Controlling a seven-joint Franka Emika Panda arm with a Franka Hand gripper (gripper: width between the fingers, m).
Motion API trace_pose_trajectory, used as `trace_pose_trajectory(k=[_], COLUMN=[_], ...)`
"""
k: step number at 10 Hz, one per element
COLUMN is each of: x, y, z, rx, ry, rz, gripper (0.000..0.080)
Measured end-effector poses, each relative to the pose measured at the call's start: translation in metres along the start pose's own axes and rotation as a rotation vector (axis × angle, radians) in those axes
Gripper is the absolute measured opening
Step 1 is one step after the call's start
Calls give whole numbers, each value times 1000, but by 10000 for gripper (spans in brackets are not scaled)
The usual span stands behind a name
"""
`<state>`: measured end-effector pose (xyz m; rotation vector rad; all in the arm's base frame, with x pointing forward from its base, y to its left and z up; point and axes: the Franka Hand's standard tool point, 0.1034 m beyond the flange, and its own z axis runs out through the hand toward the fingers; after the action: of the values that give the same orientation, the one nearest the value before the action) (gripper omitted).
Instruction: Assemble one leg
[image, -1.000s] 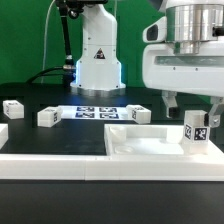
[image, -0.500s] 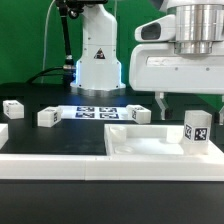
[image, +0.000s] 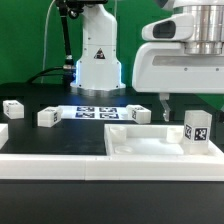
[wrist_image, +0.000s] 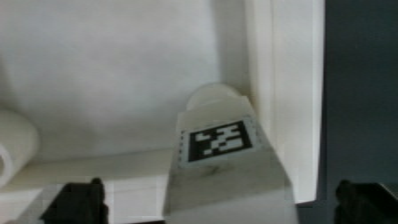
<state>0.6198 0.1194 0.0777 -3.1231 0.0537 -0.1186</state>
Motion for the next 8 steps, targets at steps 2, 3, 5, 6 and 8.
trace_pose_trajectory(k=[2, 3, 5, 6, 8], x=[0, 0, 0, 0, 0], y=[1, 0, 1, 0, 0], z=[0, 0, 0, 0, 0], rx=[1, 1, 1, 2, 5], ry=[1, 1, 1, 1, 1], rz=[-44, -43, -43, -14, 89], gripper=[627, 627, 285, 290, 290])
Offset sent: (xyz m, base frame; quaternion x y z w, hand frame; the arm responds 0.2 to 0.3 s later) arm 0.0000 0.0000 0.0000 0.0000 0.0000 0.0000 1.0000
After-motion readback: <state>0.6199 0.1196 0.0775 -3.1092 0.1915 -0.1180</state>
